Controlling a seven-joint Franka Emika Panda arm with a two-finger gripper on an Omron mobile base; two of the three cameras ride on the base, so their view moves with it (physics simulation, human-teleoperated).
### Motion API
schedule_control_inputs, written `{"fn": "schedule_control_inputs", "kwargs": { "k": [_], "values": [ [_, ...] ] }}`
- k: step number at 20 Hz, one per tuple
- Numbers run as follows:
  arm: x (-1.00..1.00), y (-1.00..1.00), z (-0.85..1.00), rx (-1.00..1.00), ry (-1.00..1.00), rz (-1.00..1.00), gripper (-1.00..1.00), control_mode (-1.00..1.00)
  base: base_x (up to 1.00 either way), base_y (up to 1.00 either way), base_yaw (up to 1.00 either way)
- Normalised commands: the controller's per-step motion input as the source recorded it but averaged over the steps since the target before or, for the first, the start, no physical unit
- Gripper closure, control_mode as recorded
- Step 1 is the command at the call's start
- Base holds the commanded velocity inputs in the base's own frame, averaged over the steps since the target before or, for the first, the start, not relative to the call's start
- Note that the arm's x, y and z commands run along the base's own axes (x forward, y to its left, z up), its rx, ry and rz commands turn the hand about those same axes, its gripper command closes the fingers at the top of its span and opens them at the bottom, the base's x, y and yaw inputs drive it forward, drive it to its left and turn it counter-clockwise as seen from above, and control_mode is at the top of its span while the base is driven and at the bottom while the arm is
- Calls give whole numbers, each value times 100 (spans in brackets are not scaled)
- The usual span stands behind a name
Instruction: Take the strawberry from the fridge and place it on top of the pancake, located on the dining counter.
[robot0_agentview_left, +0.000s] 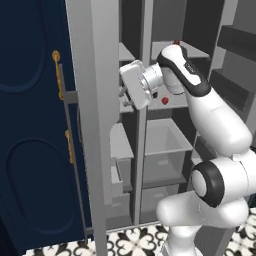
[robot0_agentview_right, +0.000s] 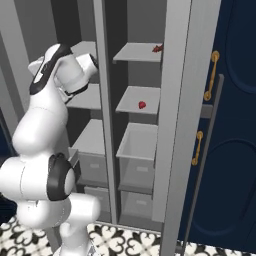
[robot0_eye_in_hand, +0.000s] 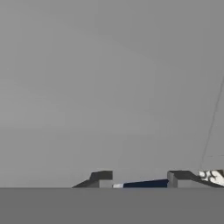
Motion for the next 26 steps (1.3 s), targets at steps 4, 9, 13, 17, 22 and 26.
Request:
{"fn": "schedule_control_inputs", "kwargs": {
  "k": [4, 9, 13, 17, 22, 26],
  "values": [
    [-69, 4, -5, -4, -16, 6, -100, -100, 0, 0, 0],
    [-95, -52, 0, -2, -27, 0, -100, -100, 0, 0, 0],
    [-93, -52, 0, -5, -24, -2, -100, -100, 0, 0, 0],
    [-70, -55, 0, -14, -16, -5, -100, -100, 0, 0, 0],
    [-40, -56, -17, -17, -5, -4, -100, -100, 0, 0, 0],
    [-20, -57, -32, -24, -5, -9, -100, -100, 0, 0, 0]
  ]
}}
